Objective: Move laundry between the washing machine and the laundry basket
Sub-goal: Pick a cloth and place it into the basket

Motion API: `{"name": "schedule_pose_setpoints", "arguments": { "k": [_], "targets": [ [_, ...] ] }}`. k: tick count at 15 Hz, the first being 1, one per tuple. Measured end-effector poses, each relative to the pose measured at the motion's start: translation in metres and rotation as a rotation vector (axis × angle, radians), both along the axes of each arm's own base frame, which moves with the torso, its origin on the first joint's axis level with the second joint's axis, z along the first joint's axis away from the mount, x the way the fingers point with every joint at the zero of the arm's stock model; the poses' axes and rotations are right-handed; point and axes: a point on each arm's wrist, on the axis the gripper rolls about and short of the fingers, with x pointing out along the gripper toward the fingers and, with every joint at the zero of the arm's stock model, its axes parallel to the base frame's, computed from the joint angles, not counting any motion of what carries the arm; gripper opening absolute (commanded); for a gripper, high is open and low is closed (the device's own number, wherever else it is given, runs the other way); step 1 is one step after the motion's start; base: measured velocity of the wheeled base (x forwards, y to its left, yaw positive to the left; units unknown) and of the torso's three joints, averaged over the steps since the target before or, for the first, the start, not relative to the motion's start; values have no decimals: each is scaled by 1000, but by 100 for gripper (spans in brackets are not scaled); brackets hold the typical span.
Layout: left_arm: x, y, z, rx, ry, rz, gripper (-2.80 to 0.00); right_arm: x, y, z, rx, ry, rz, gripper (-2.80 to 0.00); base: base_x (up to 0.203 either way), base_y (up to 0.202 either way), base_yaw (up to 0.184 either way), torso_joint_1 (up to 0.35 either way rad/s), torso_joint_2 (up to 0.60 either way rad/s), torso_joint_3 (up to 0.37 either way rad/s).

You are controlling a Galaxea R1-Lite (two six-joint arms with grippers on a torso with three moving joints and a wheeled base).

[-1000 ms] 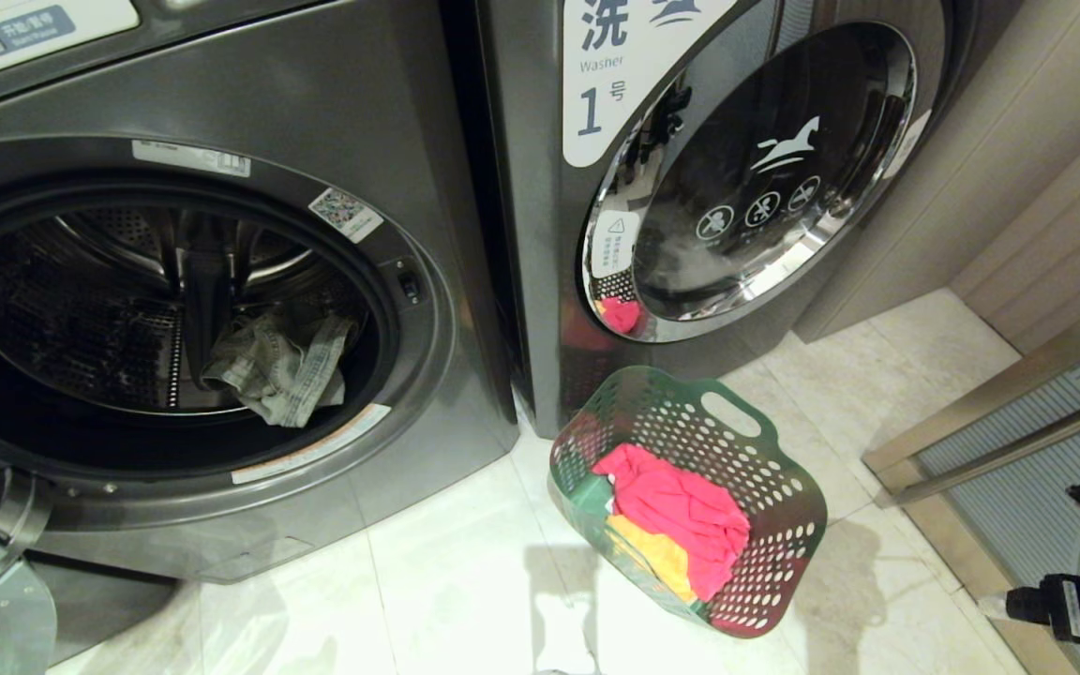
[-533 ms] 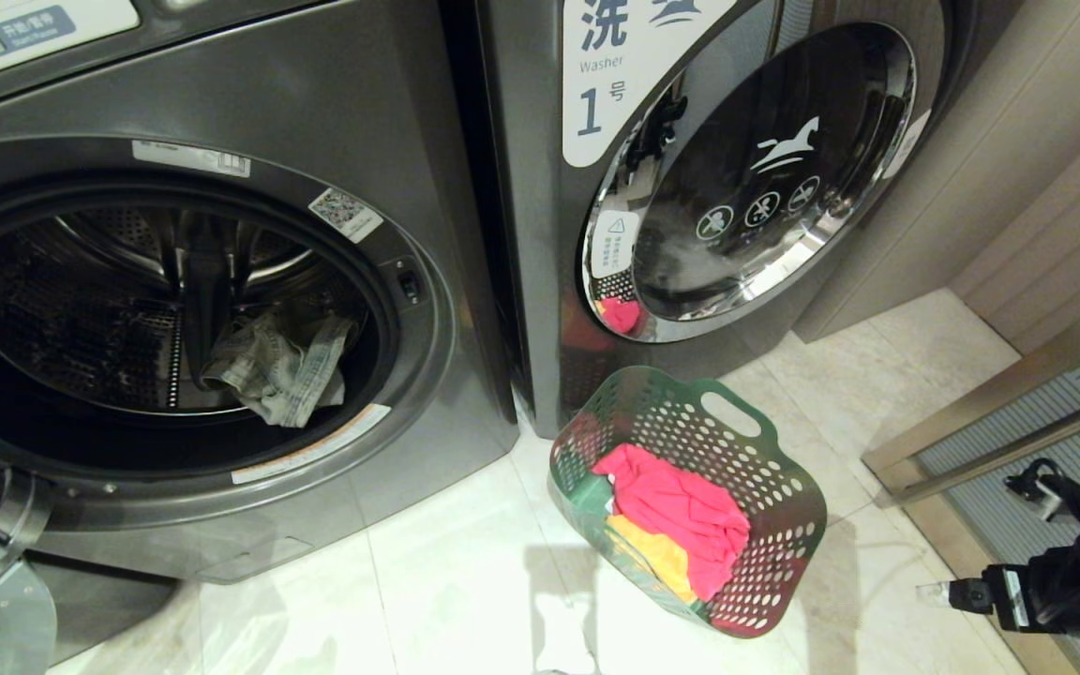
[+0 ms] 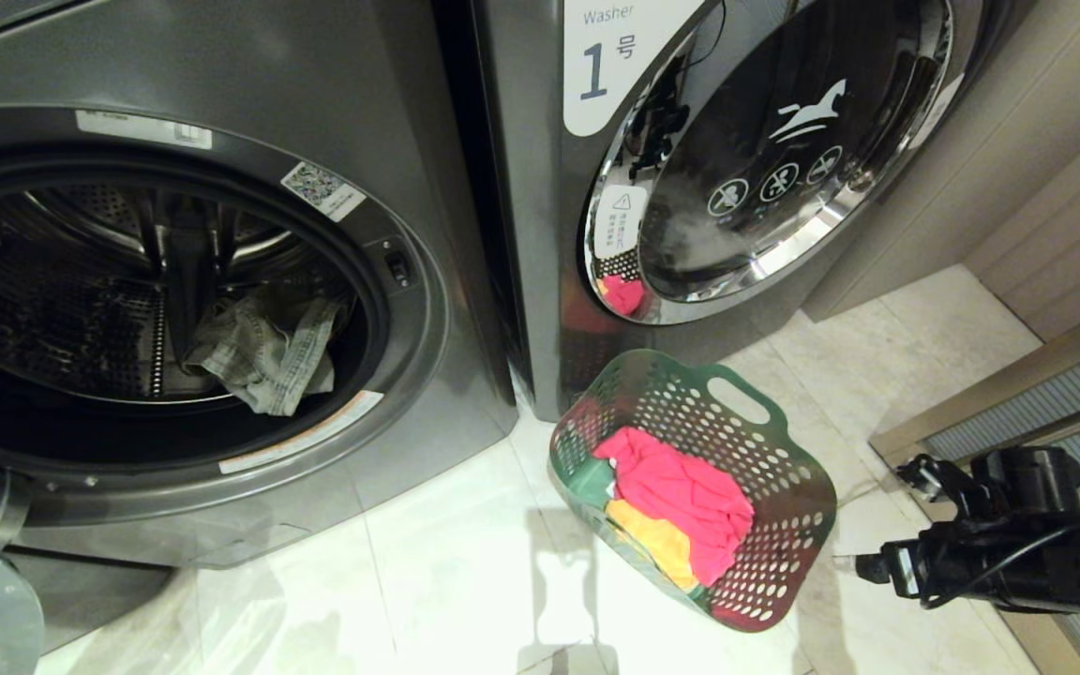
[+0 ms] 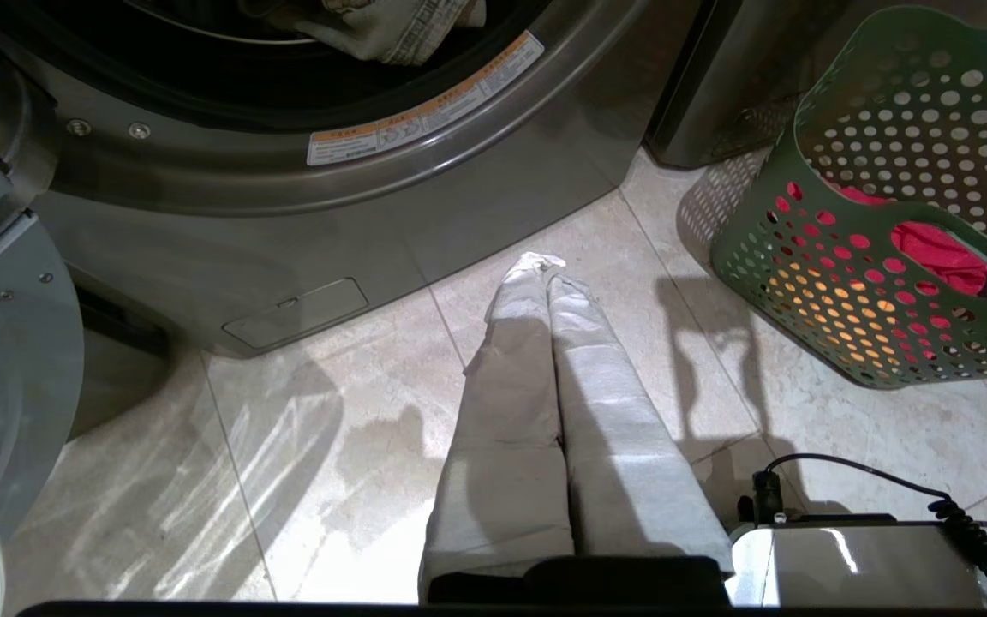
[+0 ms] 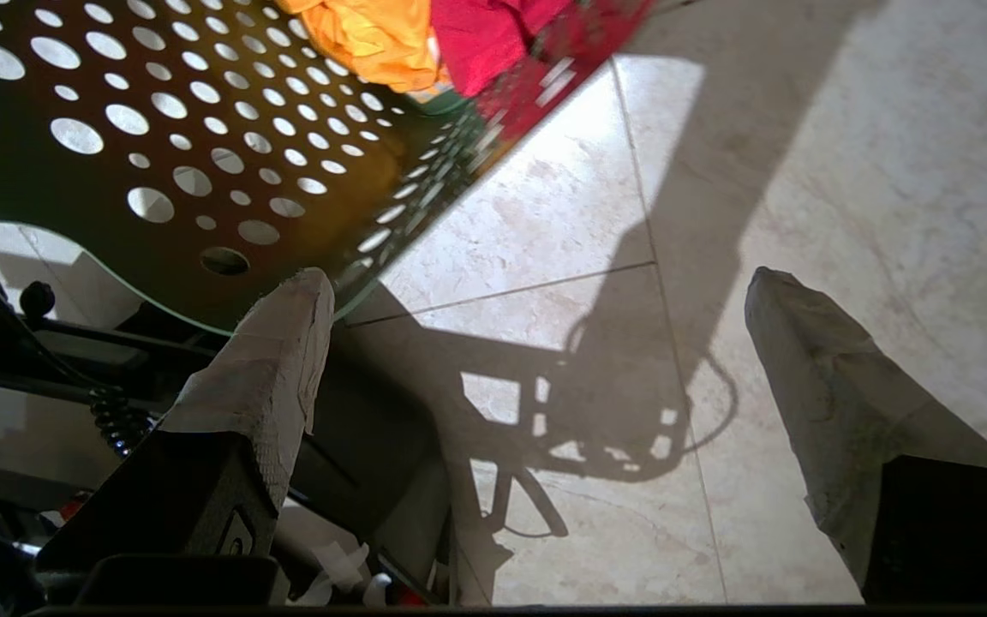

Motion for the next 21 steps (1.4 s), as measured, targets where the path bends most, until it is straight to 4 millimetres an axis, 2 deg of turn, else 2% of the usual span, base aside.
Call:
{"name": "schedule_pose_setpoints", "arguments": {
  "k": [2,5,12,15,18,21],
  "targets": [
    [0,0,0,0,0,0,-280,5,10,-5,-1,6,36,0,0,0,0,2,5,-194],
    [0,0,0,0,0,0,-280,6,21,3,-5,-21,73,0,0,0,0,1,2,-200],
    [0,0,0,-1,0,0,-280,-8,41,53,-29,-102,121,0,0,0,0,3,2,-85],
    [0,0,0,-1,0,0,-280,0,53,69,-19,-153,158,0,0,0,0,0,0,0],
    [0,0,0,-1,0,0,-280,15,70,67,9,-155,185,0,0,0,0,0,0,0],
    [0,0,0,-1,0,0,-280,22,76,59,31,-128,180,0,0,0,0,0,0,0]
  ]
}}
